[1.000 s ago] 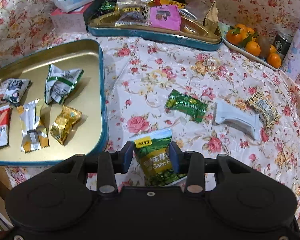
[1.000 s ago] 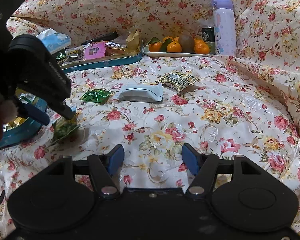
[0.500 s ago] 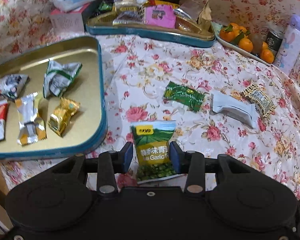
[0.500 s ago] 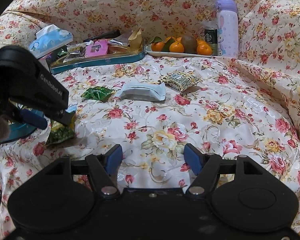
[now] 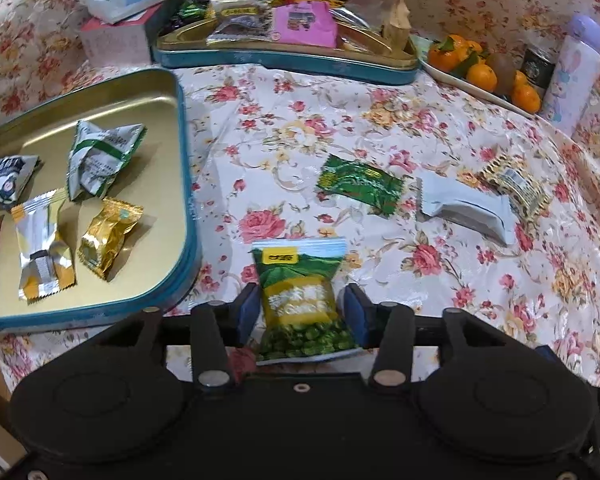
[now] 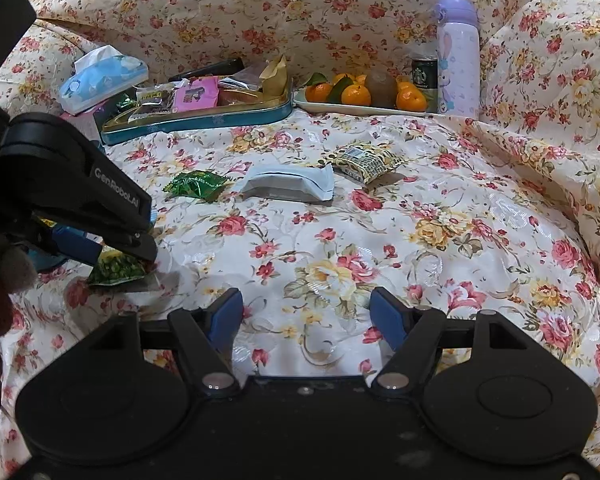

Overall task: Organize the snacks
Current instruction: 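Grasp the green garlic pea packet with the left tool and lift it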

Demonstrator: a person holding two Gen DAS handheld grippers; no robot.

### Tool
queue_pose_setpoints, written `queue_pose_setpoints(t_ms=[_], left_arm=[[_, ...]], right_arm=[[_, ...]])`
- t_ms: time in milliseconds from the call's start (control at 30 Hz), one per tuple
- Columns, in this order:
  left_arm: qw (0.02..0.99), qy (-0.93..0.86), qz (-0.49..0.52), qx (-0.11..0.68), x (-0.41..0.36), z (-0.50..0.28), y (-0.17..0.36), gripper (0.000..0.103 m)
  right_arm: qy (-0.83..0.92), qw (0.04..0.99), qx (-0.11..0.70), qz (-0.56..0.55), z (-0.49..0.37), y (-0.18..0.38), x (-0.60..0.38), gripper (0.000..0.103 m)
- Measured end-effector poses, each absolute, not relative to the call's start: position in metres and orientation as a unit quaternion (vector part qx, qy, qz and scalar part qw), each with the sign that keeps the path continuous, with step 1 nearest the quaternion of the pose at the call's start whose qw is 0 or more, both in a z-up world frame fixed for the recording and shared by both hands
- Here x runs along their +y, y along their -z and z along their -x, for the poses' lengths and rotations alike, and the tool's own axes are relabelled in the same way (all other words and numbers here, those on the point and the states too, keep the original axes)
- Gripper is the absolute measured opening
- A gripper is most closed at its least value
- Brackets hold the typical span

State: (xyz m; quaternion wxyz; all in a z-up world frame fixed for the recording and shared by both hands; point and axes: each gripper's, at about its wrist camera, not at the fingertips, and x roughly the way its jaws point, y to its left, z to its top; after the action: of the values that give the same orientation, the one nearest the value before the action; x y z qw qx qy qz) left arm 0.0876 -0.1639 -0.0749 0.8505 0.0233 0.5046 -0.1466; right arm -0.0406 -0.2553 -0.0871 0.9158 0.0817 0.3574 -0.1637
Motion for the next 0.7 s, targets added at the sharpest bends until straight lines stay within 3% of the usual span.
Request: queue_pose_setpoints(t_ms=[333,567,700], left_arm=[[0.853,0.169,-0.062,0.491,-0.172,-0.083,0.077,0.062],[0.855,0.163,-0.058,0.489,-0.173,-0.082,0.076,0.062],[0.861,0.163,-0.063,0.478,-0.174,-0.078,0.077,0.062]], right_arm=[[0.163,0.912,0.369,-0.077,0.036,0.086,-0.257,0.075],[0.155,0.906,0.386,-0.077,0.035,0.079,-0.267,0.066],[0.179,0.904,0.38,-0.085,0.035,0.066,-0.287,0.066]])
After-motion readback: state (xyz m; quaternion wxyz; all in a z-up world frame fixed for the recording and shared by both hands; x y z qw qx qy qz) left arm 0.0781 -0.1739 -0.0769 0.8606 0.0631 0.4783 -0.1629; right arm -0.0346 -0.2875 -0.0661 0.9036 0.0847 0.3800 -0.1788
